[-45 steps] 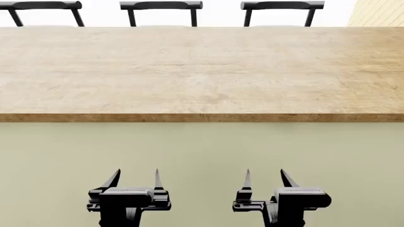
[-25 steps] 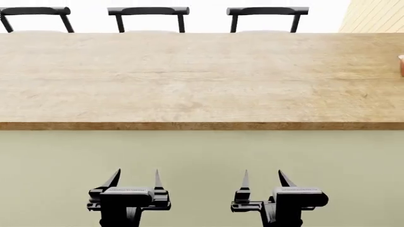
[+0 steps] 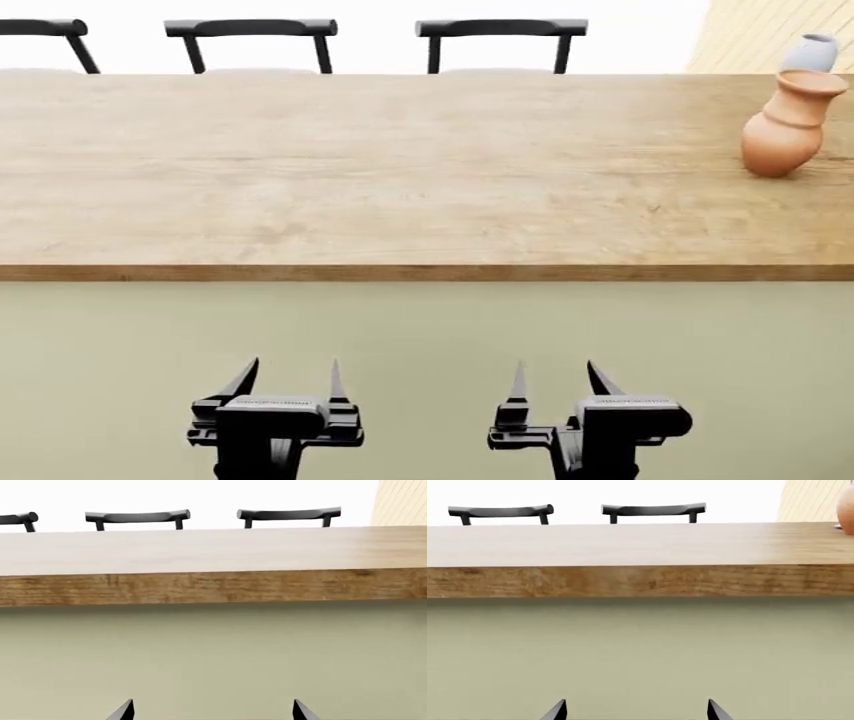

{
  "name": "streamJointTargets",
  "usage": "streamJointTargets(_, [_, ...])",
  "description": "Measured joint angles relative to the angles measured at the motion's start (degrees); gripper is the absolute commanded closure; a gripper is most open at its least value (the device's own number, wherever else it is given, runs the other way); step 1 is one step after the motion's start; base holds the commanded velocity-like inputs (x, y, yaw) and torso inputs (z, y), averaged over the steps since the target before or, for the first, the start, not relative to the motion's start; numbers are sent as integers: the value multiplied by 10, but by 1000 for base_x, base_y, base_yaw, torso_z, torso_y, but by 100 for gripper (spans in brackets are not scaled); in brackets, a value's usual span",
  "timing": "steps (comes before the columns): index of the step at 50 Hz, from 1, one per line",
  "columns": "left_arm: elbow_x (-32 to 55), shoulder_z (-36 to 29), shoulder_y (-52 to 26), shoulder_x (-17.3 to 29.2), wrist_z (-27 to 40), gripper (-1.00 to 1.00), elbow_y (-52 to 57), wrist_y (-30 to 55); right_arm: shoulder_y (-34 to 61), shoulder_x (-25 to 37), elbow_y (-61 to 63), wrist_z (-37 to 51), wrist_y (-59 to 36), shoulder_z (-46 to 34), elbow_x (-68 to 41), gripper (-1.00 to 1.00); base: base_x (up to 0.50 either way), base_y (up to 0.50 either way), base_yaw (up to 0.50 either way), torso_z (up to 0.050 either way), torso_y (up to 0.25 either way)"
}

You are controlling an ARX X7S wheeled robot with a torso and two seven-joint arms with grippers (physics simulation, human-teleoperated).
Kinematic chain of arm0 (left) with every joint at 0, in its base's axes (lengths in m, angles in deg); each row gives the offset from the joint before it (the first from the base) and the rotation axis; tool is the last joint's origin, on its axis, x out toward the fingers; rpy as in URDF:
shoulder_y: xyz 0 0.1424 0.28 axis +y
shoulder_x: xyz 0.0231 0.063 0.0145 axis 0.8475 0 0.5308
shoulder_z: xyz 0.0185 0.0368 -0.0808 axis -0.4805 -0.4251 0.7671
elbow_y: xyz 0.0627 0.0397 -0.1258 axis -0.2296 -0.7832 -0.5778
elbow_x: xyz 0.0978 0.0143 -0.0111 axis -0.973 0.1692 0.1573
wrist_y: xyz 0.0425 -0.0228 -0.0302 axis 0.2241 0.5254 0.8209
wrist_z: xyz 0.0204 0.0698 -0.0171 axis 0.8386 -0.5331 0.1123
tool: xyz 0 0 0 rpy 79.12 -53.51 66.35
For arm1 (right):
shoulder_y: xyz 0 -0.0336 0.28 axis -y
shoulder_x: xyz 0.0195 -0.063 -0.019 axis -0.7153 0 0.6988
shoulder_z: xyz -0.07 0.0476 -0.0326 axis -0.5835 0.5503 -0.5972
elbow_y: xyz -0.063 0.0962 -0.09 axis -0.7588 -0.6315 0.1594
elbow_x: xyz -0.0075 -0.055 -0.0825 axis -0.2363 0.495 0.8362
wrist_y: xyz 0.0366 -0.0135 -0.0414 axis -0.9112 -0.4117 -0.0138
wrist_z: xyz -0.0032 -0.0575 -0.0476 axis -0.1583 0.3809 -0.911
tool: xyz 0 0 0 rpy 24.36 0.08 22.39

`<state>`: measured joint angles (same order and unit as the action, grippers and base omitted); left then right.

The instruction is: Pick the jug and wine glass and place them in the sink. Then turn on the water.

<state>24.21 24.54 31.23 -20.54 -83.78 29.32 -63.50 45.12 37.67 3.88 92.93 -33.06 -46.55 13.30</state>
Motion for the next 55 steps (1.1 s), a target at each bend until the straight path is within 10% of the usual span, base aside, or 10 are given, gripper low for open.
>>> streamJointTargets(55, [31,-38,2,30,30,-100,19,17,7,30,-4,35,2,-35,-34,-100,0,-500,0,50,0])
